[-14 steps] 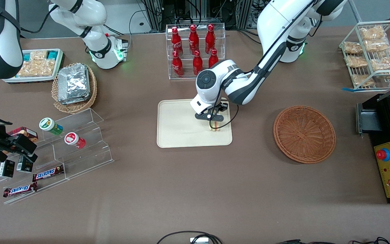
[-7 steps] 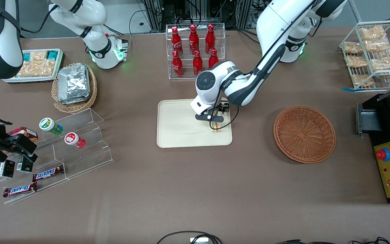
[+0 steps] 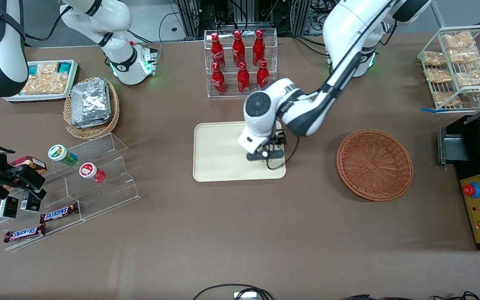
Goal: Place sandwich from basket to tray
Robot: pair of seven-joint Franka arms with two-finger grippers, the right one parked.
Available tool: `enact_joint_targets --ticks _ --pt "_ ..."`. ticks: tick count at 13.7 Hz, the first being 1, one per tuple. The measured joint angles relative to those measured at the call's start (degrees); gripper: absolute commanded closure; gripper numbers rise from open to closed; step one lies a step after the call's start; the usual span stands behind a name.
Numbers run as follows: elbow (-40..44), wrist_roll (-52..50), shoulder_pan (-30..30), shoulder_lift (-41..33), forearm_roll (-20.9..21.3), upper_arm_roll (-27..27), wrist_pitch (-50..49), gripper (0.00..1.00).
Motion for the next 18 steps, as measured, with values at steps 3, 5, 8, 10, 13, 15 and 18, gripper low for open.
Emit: enact_joint_targets --ticks 3,5,8,10,13,15,18 --pt "1.7 -5.5 2.4 -0.7 0.1 0.6 -1.0 0.00" --pt "2.5 -7.3 4.4 -2.6 0.1 1.0 -3.4 0.00" --pt "4.0 -7.5 8.8 -6.5 0.1 1.2 -9.7 0.00" --pt "5.2 -7.3 11.5 -8.4 0.1 1.2 -13.7 0.00" --pt "6.4 -2.8 15.7 -11.0 0.1 1.2 -17.6 0.00" --pt "6.6 3.2 18.9 -13.2 -0.2 1.2 -20.7 0.00" --pt "6.6 14.2 23.8 -17.3 -2.1 1.3 -25.2 0.00"
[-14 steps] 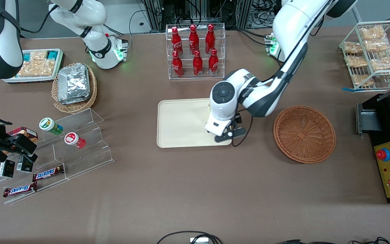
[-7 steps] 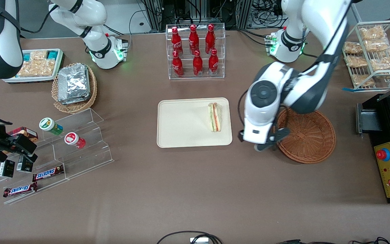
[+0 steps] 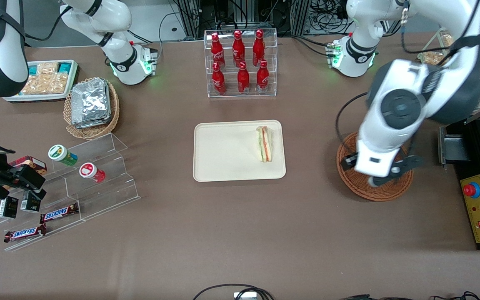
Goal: Place sandwich from basket to tray
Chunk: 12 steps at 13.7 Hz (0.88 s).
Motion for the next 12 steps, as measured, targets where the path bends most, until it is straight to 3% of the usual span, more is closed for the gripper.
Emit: enact_joint_targets --ticks 7,12 --pt "0.0 29.4 2.5 -10.7 -9.2 11.4 -7.6 0.00" --pt "0.0 44.2 2.4 -14.9 -11.6 13.8 -9.2 0.00"
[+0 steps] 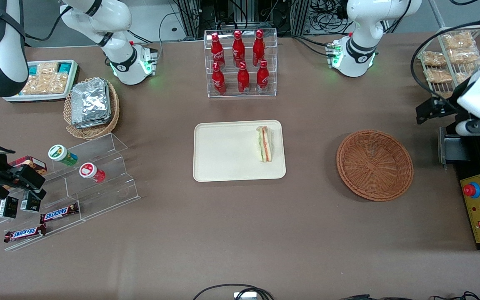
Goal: Place sandwich from basket to tray
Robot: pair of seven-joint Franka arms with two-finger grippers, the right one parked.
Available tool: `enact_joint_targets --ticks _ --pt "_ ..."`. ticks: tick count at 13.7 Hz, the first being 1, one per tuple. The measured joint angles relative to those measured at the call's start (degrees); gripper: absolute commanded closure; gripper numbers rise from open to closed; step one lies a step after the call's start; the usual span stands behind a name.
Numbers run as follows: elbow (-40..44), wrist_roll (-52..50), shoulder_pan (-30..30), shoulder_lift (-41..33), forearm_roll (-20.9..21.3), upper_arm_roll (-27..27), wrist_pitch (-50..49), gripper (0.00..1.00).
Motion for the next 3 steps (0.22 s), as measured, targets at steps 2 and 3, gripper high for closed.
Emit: enact_joint_targets --ticks 2,3 --pt "0.0 1.9 -0.1 -0.8 -0.3 -0.1 -0.3 0.00" --pt "0.0 2.0 -0.1 -0.9 -0.7 -0.1 -0.4 0.00"
